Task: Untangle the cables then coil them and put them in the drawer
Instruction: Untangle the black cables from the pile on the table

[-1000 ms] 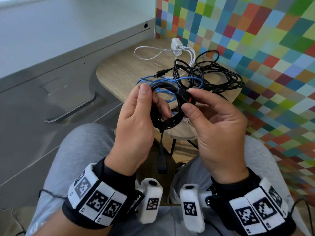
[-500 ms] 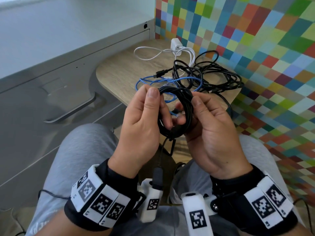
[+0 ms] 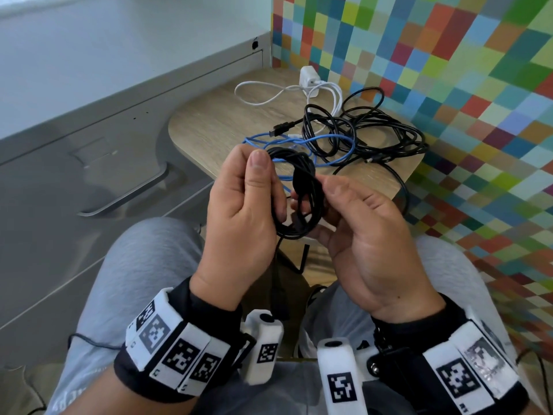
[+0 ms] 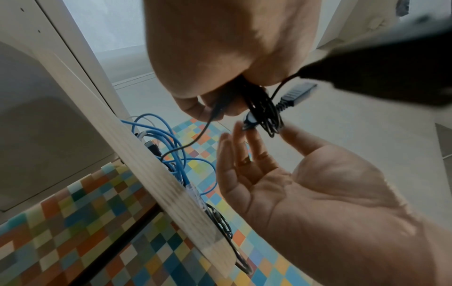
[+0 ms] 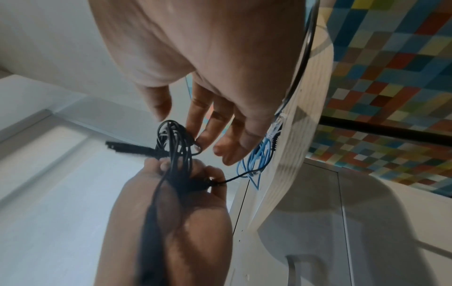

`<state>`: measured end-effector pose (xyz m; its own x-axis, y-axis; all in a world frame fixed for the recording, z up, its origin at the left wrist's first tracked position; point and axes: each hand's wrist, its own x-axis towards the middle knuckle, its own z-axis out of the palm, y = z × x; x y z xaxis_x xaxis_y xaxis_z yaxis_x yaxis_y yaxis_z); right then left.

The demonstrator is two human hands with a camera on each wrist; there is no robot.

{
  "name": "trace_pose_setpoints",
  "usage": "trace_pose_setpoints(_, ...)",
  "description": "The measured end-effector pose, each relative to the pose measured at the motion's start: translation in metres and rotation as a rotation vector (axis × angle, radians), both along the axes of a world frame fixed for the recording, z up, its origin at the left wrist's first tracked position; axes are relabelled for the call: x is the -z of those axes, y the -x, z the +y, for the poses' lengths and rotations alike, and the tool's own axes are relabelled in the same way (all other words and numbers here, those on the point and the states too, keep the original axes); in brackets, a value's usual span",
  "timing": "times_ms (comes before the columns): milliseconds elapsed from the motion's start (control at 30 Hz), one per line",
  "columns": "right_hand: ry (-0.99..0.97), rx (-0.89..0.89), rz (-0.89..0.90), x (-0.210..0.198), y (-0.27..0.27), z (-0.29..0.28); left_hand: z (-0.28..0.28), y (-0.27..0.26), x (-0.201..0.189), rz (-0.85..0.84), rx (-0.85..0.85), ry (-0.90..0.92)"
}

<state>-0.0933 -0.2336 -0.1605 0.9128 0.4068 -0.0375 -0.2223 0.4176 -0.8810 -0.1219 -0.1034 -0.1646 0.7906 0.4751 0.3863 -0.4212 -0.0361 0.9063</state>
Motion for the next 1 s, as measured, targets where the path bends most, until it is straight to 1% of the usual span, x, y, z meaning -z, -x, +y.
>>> trace_pose_setpoints(167,0.043,0.081,-0.087,0.002,-0.001,0.003,0.001,0.001,0.0,-0.011,0.019,-0.061)
trace_pose_setpoints(400,-0.011,0.112,-0.042,-0.002,-0.001,0.002,0.004,0.0,0.0,0.027,0.018,-0.178)
trace_pose_setpoints(567,-0.009,0.051,-0.047,-0.003,-0.001,-0.002,0.006,0.001,0.0,0.039,0.041,-0.186)
trace_pose_setpoints(633,-0.019,0.008,-0.067,-0.003,-0.002,-0.003,0.006,0.001,0.0,0.04,0.043,-0.162)
trace_pose_setpoints(700,-0.003,-0.041,-0.094,-0.001,-0.004,-0.005,0.005,0.0,0.0,0.042,0.018,-0.162)
trace_pose_setpoints(833,0.071,-0.106,-0.135,0.003,-0.009,-0.009,0.004,0.001,0.0,0.035,-0.001,-0.223)
trace_pose_setpoints(1000,0.114,-0.146,-0.153,0.005,-0.01,-0.011,0.003,0.002,0.001,0.084,-0.01,-0.286)
